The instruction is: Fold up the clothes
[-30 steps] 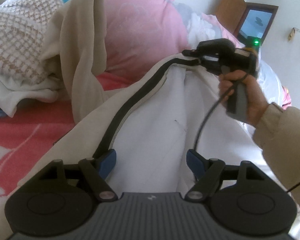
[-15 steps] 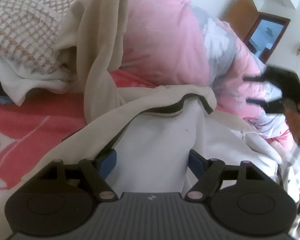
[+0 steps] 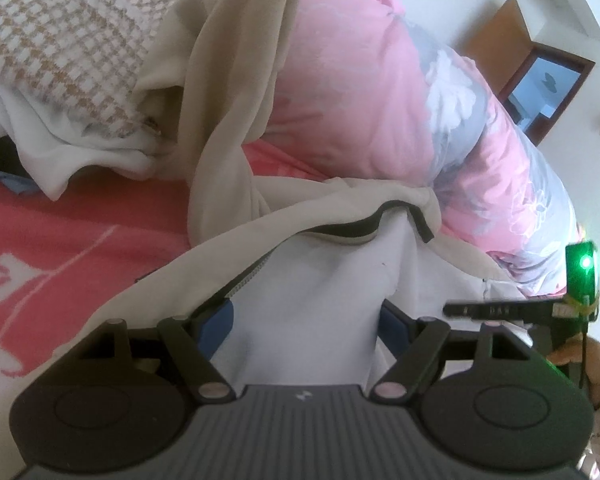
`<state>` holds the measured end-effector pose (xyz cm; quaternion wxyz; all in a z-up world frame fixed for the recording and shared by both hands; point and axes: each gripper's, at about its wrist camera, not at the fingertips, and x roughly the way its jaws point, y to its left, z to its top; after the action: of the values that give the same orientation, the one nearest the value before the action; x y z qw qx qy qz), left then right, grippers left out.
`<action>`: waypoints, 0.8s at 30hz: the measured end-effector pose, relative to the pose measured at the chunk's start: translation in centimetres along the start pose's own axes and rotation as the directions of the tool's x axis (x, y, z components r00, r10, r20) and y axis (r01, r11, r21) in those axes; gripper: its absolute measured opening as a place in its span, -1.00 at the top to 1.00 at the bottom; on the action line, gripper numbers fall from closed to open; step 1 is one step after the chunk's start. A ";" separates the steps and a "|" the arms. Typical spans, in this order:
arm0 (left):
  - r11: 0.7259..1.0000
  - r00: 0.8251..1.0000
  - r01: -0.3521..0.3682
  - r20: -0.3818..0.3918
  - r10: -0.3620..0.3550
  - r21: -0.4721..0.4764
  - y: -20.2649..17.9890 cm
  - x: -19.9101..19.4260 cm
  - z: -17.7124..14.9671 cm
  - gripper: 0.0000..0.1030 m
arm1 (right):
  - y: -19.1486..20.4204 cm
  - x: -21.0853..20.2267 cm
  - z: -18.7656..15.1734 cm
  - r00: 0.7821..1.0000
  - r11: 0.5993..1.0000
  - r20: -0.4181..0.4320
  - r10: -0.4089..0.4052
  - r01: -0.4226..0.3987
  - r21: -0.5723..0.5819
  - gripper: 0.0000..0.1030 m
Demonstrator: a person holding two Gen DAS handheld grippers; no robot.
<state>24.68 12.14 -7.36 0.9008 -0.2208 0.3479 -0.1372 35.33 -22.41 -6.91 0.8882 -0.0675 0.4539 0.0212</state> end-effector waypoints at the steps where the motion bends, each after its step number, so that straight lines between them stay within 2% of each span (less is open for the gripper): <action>1: 1.000 1.000 -0.001 0.001 0.001 0.002 0.0 0.0 0.0 -0.52 | -0.8 0.3 -0.3 0.999 1.000 -0.028 0.015 -0.014 0.018 -0.41; 3: 1.000 1.000 -0.005 0.003 0.005 0.009 -0.1 0.0 -0.1 -0.52 | -1.6 0.3 -1.1 0.999 1.000 -0.031 0.009 -0.008 0.026 -0.62; 9: 1.000 1.000 -0.008 0.007 0.008 0.014 -0.1 0.1 -0.2 -0.53 | -4.8 -0.1 -3.1 1.000 0.991 0.009 0.008 -0.009 0.130 -0.64; 11: 1.000 1.000 -0.006 0.009 0.006 0.015 -0.1 0.1 -0.2 -0.53 | -5.1 -0.2 -4.0 0.999 0.992 0.033 0.017 -0.021 0.125 -0.57; 12: 1.000 1.000 -0.001 0.011 0.001 0.015 -0.1 0.1 -0.2 -0.53 | -4.9 -0.5 -4.2 0.999 0.993 0.047 0.021 -0.026 0.114 -0.03; 13: 1.000 1.000 0.006 0.013 -0.006 0.015 -0.1 0.0 -0.3 -0.54 | -4.5 -0.8 -4.1 0.998 0.995 0.058 0.024 -0.030 0.100 0.81; 14: 1.000 1.000 0.014 0.014 -0.014 0.016 -0.2 0.0 -0.3 -0.54 | -4.2 -1.2 -4.1 0.997 0.996 0.070 0.028 -0.033 0.086 0.95; 18: 0.999 0.999 0.034 0.024 -0.034 0.027 -0.5 -0.4 -0.4 -0.54 | -3.0 -2.9 -3.9 0.990 0.999 0.127 -0.053 0.054 -0.003 0.99; 21: 0.998 0.999 0.041 0.029 -0.043 0.039 -0.8 -0.5 -0.4 -0.55 | -3.7 -4.1 -3.7 0.971 0.985 0.175 -0.163 0.169 -0.019 0.99; 24: 0.999 0.999 0.029 0.016 -0.029 0.044 -0.7 -0.2 -0.4 -0.55 | -4.2 -3.5 -3.7 0.955 0.966 0.174 -0.241 0.253 -0.048 0.99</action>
<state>24.20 11.51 -7.23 0.9061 -0.2071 0.3342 -0.1561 30.71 -27.02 -5.76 0.9158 -0.1526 0.3650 -0.0687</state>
